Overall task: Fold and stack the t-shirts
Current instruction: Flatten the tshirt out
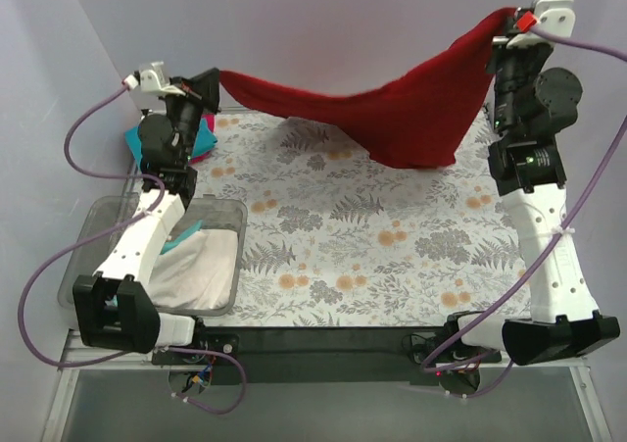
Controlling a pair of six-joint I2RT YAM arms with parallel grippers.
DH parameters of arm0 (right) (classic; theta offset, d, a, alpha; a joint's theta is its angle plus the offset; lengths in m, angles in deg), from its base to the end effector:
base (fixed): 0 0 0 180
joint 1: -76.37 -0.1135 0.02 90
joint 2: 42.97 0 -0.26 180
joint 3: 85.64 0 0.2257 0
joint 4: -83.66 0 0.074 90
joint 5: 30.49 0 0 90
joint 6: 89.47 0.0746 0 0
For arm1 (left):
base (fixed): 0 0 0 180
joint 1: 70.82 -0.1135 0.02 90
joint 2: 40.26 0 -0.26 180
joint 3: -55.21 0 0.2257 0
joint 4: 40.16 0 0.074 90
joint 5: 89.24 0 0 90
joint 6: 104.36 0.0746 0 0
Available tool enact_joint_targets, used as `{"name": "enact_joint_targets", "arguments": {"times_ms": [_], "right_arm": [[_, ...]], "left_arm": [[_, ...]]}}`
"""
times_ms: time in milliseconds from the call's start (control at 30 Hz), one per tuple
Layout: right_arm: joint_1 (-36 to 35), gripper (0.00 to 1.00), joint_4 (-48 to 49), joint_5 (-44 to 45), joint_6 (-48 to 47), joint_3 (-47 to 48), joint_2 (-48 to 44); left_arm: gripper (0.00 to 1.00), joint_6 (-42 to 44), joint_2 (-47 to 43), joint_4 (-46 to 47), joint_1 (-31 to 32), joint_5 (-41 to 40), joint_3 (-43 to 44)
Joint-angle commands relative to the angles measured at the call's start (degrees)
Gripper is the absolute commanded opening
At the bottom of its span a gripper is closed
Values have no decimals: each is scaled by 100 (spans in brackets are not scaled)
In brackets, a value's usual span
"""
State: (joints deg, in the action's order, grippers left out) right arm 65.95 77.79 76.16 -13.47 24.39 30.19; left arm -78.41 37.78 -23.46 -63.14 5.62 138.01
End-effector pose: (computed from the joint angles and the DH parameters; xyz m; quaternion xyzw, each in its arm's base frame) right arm 0.2497 0.0242 0.5727 0.0201 0.5029 -0.0982 0.8585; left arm 0.3253 -0.0502 0.4409 -0.2348 0.5124 -0.5031 0.6551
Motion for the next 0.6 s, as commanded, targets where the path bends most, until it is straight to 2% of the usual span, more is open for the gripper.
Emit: {"name": "enact_joint_targets", "arguments": {"times_ms": [0, 167, 300, 433, 567], "right_arm": [[48, 1, 689, 190, -121, -670, -495], [48, 1, 532, 182, -165, -812, -1303], [48, 1, 383, 15, -129, -795, -2077], [40, 1, -100, -301, -112, -181, -2640], [40, 1, -584, -679, -138, 767, -2790]], "left_arm": [[0, -73, -744, 603, -39, -109, -786], [0, 147, -1343, -327, -47, 234, -498], [0, 147, -1975, -1048, -47, 656, 150], [0, 16, -2284, -1769, -39, 1139, 810], [0, -134, -2635, -2147, -39, 1149, 1120]]}}
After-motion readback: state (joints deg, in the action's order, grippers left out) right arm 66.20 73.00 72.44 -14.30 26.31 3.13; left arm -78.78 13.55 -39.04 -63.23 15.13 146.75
